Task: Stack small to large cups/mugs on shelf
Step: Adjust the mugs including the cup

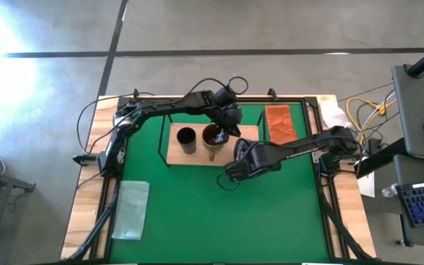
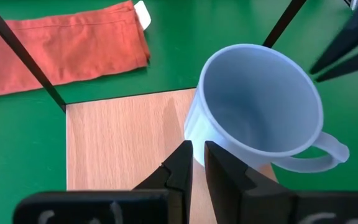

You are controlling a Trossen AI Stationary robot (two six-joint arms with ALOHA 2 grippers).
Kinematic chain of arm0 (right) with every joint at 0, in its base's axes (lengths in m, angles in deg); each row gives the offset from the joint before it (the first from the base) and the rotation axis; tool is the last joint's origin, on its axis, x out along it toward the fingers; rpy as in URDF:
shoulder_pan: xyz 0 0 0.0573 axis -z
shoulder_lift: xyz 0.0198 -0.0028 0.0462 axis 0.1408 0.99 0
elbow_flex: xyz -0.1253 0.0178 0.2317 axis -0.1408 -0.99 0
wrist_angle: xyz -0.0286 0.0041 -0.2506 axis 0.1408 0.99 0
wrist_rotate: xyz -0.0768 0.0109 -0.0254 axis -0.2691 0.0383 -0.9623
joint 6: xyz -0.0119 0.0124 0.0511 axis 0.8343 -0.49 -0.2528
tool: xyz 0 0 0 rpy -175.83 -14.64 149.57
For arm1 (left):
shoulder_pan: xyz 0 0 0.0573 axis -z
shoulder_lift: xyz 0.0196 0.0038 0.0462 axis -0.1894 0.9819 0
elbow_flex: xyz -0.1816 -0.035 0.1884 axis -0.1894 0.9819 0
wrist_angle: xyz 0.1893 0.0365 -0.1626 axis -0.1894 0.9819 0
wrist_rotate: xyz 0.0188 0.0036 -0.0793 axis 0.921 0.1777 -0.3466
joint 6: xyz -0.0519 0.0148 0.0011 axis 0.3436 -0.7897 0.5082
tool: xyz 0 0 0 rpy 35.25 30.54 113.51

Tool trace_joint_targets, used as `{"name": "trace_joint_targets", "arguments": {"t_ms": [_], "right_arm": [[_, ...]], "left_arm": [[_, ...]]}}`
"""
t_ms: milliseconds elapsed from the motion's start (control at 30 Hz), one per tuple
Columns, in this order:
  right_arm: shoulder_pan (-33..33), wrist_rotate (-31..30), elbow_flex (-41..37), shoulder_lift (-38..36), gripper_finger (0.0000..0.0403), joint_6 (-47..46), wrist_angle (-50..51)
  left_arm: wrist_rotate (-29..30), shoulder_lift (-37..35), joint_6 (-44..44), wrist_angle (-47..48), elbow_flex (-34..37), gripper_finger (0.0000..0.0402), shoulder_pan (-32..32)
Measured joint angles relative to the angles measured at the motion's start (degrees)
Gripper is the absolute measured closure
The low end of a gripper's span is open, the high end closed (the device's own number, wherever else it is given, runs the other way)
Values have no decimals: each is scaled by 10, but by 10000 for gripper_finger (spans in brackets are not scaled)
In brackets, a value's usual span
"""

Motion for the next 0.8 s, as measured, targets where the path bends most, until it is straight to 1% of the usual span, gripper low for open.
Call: {"name": "trace_joint_targets", "arguments": {"t_ms": [267, 433, 633, 800], "right_arm": [[1, -21, -18, 1, 380, -19, 1], [1, -63, -18, 0, 380, -44, 1], [1, -98, -18, -3, 380, -54, 4], [1, -120, -19, -3, 380, -92, 38]], "left_arm": [[0, 0, 0, 3, 0, 375, 2], [0, 0, 0, 3, 0, 375, 2], [0, 0, 0, 3, 0, 375, 3], [0, 0, 1, 4, 0, 375, 3]]}}
